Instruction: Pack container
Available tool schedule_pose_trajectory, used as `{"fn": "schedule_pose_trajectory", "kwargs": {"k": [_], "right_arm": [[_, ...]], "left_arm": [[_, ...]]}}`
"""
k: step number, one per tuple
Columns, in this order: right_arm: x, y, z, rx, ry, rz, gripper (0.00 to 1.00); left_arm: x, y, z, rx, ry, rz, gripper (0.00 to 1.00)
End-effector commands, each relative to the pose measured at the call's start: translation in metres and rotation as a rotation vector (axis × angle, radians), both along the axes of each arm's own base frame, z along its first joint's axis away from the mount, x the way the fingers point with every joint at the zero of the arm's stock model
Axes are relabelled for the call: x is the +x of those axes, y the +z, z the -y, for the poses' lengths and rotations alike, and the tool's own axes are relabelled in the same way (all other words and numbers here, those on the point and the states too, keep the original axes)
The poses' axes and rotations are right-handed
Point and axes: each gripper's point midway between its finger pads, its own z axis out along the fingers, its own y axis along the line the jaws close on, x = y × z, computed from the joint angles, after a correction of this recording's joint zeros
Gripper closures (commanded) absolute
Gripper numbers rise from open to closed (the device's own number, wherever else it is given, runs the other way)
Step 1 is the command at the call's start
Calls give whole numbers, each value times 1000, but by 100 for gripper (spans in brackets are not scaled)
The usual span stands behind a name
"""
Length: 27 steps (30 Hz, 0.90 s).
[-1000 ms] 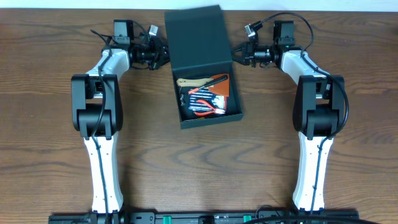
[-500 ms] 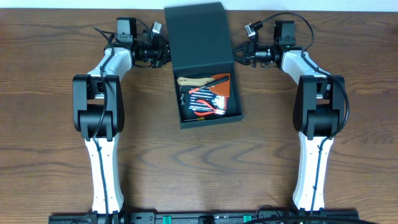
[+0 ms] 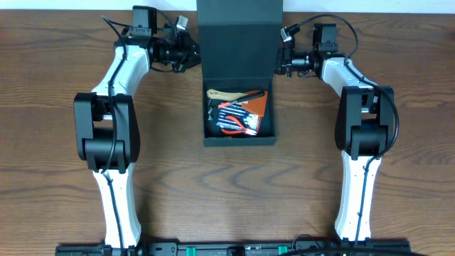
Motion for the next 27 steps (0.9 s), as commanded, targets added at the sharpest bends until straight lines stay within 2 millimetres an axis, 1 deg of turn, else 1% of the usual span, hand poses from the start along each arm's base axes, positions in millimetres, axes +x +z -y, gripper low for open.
{"fn": "schedule_pose_trajectory", "kwargs": {"k": [1,4,6,8,12,14,18,21,23,25,27], "right_arm": [[-6,6,-6,37,35,-18,99],[-8,7,-9,44,44,-26,99],[-8,7,-10,44,44,-34,99],[-8,7,-11,47,41,-59,99],[-9,7,-11,47,38,-87,99],[-10,3,-10,39,31,-115,99],[-15,-20,-5,-57,-21,-197,99],[-27,-44,2,-185,-36,-222,99],[-38,-60,11,-299,-38,-236,99],[-46,-66,19,-373,-25,-230,99],[-49,-65,24,-414,-19,-214,99]], "left_arm": [[-4,9,3,46,-42,95,95],[-9,5,2,114,-46,108,95],[-14,7,2,153,-60,126,95],[-18,15,3,166,-70,144,94],[-20,28,3,164,-69,165,95],[-22,34,3,166,-74,179,95],[-32,39,2,172,-84,151,95],[-43,39,1,183,-110,135,94],[-47,38,0,194,-125,136,95],[-50,34,-4,223,-127,127,95],[-52,26,-10,280,-131,128,95]]}}
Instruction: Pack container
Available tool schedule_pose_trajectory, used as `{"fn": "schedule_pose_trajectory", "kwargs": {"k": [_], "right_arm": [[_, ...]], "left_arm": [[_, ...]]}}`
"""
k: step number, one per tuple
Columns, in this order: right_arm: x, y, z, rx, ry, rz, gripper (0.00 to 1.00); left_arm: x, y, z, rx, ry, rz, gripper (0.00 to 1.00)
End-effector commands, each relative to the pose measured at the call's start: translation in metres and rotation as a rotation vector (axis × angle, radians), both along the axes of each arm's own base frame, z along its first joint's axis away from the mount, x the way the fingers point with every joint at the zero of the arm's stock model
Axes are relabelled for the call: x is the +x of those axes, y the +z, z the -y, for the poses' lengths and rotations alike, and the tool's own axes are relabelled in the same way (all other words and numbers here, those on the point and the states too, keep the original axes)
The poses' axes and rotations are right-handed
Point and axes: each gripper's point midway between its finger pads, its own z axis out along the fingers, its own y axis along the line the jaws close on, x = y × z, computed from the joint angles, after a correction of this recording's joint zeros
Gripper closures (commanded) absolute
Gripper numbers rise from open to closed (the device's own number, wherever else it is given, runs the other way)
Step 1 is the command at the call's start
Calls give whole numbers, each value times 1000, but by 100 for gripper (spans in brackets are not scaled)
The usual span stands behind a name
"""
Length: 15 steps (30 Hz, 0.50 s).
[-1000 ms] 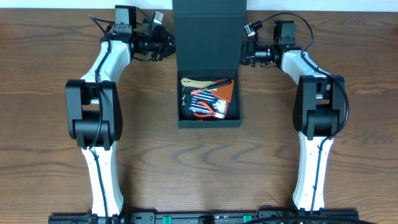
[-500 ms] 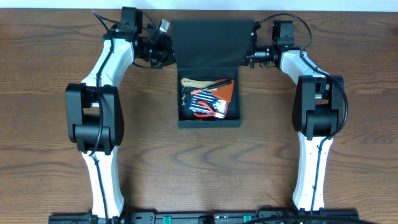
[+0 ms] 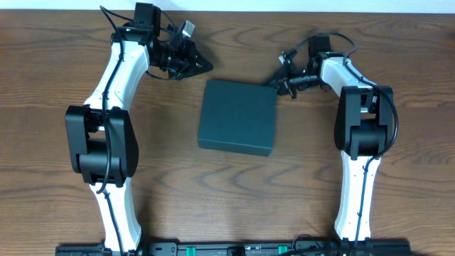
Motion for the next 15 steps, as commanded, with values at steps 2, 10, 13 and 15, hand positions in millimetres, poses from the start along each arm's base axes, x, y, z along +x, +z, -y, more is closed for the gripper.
{"fn": "schedule_pose_trajectory", "kwargs": {"k": [2,10,13,15], "right_arm": [[5,3,15,-162,60,164,99],[45,31,55,-257,-30,284,99],[56,43,81,-350,-59,301,99],[57,50,98,-457,-35,313,99]], "left_arm": [[0,-5,-15,139,-25,88,95],[14,-32,-51,416,-8,173,95],[16,-36,-58,461,3,176,94],[18,-37,-62,481,10,177,94]]}}
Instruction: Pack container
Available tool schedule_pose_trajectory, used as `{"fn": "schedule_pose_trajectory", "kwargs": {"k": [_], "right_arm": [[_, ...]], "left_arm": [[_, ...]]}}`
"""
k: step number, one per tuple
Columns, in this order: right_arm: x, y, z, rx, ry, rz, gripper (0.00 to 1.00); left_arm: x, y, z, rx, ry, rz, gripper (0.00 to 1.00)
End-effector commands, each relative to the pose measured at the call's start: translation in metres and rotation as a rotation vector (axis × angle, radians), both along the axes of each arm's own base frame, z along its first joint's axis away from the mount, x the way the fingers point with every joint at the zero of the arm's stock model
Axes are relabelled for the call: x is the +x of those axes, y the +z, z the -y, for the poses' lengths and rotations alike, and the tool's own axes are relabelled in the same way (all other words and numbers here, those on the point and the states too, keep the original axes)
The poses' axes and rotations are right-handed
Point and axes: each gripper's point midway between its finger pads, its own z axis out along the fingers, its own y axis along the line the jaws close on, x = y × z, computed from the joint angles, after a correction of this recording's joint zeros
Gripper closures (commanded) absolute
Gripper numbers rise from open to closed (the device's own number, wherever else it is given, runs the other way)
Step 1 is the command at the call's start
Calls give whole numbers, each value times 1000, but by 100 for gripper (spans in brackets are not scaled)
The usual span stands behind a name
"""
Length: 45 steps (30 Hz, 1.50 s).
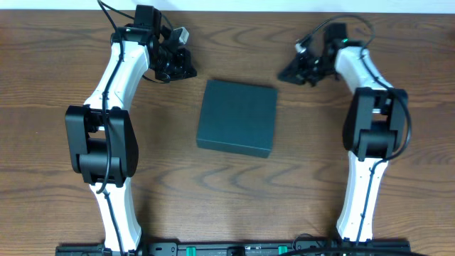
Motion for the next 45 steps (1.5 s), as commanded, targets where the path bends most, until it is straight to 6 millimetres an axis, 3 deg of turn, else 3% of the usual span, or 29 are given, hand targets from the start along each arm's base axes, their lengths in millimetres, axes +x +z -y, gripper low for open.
{"fn": "schedule_pose_trajectory", "kwargs": {"k": [1,5,9,14,17,21,25,29,39,45], "right_arm": [[17,40,40,-227,20,129,99],[6,85,54,-395,85,148,99],[-7,144,47,-521,104,207,99],[-34,201,10,-574,161,314,99],[-59,227,-19,-581,209,349,98],[-84,240,-51,-607,250,364,98],[-98,235,-74,-689,277,355,98],[-112,217,-98,-744,349,341,98],[-133,148,-105,-746,452,172,98],[-150,102,-111,-717,514,83,99]], "left_arm": [[7,5,-20,116,16,57,94],[10,3,-38,168,55,58,94],[10,7,-75,283,126,60,94],[4,28,-112,417,191,84,94],[-4,50,-112,417,196,107,95],[-19,71,-109,445,191,119,94],[-34,85,-106,503,178,125,94],[-48,97,-93,498,161,123,94],[-87,129,-71,504,108,140,94],[-110,134,-67,521,105,151,94]]}}
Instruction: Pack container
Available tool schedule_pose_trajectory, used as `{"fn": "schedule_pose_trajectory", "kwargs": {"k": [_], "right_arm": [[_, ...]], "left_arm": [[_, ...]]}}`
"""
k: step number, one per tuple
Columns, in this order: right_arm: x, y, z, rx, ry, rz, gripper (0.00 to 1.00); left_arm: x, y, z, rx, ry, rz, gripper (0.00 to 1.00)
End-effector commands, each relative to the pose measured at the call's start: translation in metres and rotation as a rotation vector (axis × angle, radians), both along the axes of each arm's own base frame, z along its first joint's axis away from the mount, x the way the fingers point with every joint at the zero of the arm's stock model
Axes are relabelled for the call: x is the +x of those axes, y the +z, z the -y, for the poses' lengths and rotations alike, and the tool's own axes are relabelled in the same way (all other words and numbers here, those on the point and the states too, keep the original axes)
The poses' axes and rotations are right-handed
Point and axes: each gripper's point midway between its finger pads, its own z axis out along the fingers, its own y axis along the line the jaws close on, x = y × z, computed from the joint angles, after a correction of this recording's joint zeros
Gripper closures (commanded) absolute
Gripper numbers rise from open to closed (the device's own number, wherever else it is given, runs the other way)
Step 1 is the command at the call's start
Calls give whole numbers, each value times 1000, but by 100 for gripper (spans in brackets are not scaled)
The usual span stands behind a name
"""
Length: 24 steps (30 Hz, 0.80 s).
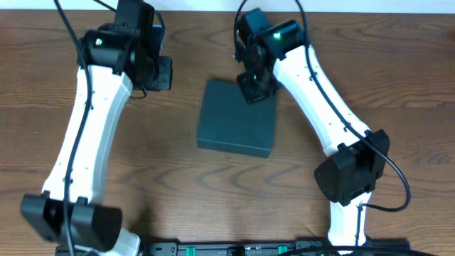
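The dark lidded box (pixel 234 121) lies closed in the middle of the wooden table, slightly skewed, its contents hidden under the lid. My right gripper (pixel 257 89) hangs over the box's far edge near its right corner, pointing down; whether it touches the lid cannot be told. My left gripper (pixel 158 73) is off to the left of the box, apart from it, above bare wood. From above, the fingers of both grippers are too dark and foreshortened to show how they stand.
The right arm (pixel 320 92) stretches across the table's right half toward the box. The left arm (pixel 85 121) runs up the left side. The table's far edge (pixel 199 10) lies just behind both wrists.
My right gripper has moved from the right of the box to above its far edge. My left gripper sits lower and a little farther left. Both arms are stretched out more. The box has not moved.
At first the box stood open, lid upright, with tools and packets inside and a gripper on either side of the lid. Then the lid was down and the box skewed. Both grippers stood apart from it, and now the right one is over its far edge.
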Motion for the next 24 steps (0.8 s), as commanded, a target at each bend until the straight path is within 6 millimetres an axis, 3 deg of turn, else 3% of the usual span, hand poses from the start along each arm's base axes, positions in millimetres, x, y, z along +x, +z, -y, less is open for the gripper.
{"fn": "schedule_pose_trajectory", "kwargs": {"k": [1,10,24], "right_arm": [[-14,-21,-9,27,11,-68,98],[-27,-56,-7,18,17,-128,98],[-41,-114,0,4,17,-156,99]], "left_arm": [[-14,-3,-3,22,16,-5,94],[-47,-38,-10,19,39,-35,94],[-60,-89,-9,17,-5,-69,94]]}}
